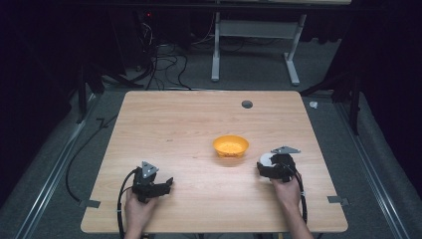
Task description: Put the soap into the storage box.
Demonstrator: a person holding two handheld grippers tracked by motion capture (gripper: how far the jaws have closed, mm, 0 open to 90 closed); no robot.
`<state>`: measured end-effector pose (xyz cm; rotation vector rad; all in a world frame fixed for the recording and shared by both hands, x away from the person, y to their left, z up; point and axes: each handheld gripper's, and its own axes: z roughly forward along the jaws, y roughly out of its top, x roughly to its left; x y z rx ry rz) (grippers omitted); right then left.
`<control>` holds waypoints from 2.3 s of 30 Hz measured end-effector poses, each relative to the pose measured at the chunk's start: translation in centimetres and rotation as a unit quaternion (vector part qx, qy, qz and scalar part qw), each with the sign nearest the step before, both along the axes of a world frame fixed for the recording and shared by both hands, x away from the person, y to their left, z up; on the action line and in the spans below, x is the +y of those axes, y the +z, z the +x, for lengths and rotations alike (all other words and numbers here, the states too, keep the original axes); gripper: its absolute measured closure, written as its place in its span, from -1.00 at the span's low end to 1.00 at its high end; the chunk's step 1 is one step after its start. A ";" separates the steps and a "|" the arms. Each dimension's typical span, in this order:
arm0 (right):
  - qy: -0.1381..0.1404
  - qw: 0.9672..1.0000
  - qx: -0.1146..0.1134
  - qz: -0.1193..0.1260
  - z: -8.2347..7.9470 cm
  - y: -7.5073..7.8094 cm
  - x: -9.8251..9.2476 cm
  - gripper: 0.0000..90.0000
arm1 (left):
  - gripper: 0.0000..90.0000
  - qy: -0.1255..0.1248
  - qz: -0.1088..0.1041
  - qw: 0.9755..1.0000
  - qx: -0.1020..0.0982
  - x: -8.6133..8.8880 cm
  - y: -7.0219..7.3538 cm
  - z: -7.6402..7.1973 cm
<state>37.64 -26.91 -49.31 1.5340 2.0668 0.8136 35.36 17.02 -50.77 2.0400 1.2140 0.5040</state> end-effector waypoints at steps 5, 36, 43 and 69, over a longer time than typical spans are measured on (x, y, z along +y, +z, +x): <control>0.005 1.000 -0.002 -0.001 0.0 0.0 0.1 -0.47 | -0.58 0.000 0.000 1.000 0.000 0.0 0.0 0.0; 0.059 0.997 -0.036 0.025 -1.1 3.5 1.3 -0.47 | -0.58 0.000 0.000 1.000 0.000 0.0 0.0 0.0; 0.074 0.996 -0.042 0.031 -1.0 4.6 2.0 -0.47 | -0.58 0.000 0.000 1.000 0.000 0.0 0.0 0.0; 0.113 0.992 -0.046 0.041 0.4 7.4 4.9 -0.47 | -0.58 0.000 0.000 1.000 0.000 0.0 0.0 0.0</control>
